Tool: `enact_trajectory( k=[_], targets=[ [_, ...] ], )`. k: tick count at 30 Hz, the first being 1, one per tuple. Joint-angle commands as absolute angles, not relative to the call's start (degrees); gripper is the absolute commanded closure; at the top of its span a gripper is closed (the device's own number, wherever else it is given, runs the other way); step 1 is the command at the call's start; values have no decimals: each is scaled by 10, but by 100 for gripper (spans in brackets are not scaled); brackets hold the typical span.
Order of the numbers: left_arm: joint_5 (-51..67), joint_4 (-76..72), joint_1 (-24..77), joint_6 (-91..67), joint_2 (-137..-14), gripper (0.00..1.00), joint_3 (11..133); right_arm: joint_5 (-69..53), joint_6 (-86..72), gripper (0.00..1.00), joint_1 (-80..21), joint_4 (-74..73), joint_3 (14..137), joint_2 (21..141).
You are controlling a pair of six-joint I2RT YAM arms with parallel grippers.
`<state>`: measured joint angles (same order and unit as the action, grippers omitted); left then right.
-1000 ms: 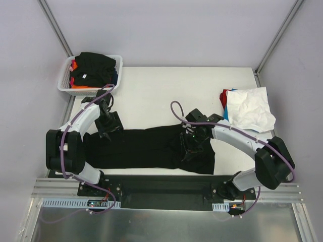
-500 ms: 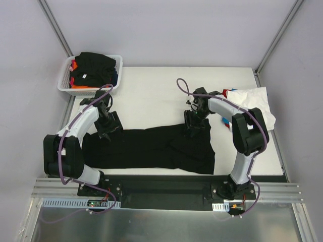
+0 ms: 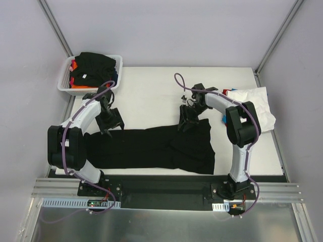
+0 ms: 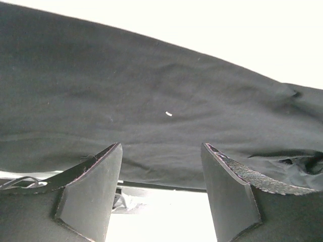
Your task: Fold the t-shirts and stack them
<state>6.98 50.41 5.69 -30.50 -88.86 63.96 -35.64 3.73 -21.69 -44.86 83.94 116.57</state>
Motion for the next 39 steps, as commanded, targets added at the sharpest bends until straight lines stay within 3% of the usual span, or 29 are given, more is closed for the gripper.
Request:
enact_trajectory(
  k=[1,14,27,31,39],
  targets=[
    [67,525,67,-308,-909,36,675,-419,40,56,-229,-430,839,1156],
    [62,526,76,-310,-921,36,684,-419,11,58,-257,-387,749,1110],
    [59,527,76,-311,-903,36,663,-406,4,78,-259,-390,761,1100],
    [59,527,76,-313,-900,36,661,-407,4,99,-260,-391,752,1092],
    [61,526,77,-316,-899,36,661,-388,3,99,-260,-398,748,1071]
  ],
)
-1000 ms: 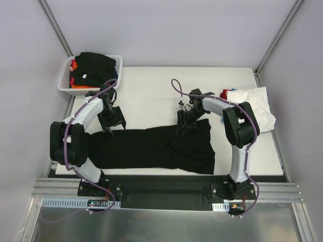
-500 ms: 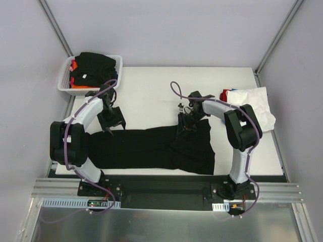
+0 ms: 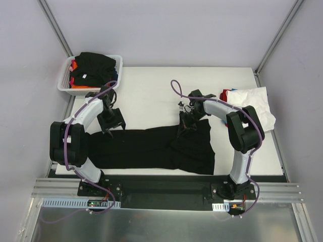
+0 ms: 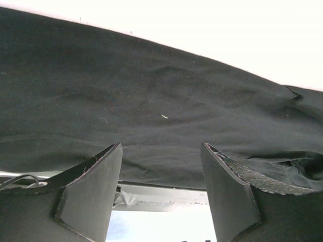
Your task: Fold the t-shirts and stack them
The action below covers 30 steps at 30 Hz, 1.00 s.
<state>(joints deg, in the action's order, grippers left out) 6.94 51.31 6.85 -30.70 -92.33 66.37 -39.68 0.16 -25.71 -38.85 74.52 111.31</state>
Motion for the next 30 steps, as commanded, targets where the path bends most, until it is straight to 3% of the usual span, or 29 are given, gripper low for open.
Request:
enact_trajectory(
  k=[1,10,30],
  targets=[
    [60,526,78,-316,-900,36,661,-385,4,99,-260,-402,752,1071],
    [61,524,83,-315,-902,36,660,-372,2,99,-271,-426,760,1028],
    [62,511,93,-308,-891,36,636,-308,-71,99,-387,-452,647,909]
  ],
)
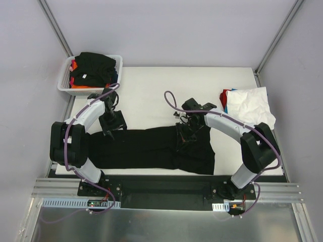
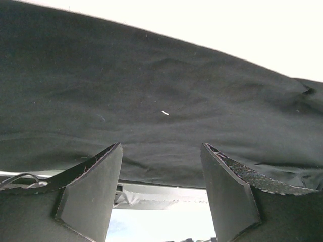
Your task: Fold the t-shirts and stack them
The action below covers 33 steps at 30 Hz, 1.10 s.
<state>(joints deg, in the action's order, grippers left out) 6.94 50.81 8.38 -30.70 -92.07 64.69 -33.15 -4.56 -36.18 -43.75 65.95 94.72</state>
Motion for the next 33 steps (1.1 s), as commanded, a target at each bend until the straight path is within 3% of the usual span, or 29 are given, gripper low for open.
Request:
enact_trajectory(
  k=[1,13,28,30,32,33],
  targets=[
    [62,510,94,-308,-890,36,635,-303,-76,99,-393,-453,643,904],
    [58,505,107,-306,-887,36,621,-229,-148,99,-486,-463,623,901],
    [58,482,124,-300,-868,36,565,-67,-276,99,-627,-490,622,997],
    [57,477,124,-299,-865,36,556,-62,-288,94,-642,-495,621,1000],
    [57,473,124,-298,-859,36,542,-57,-301,79,-651,-493,617,992],
    [57,471,125,-298,-856,36,539,-50,-304,64,-650,-491,614,985]
  ],
)
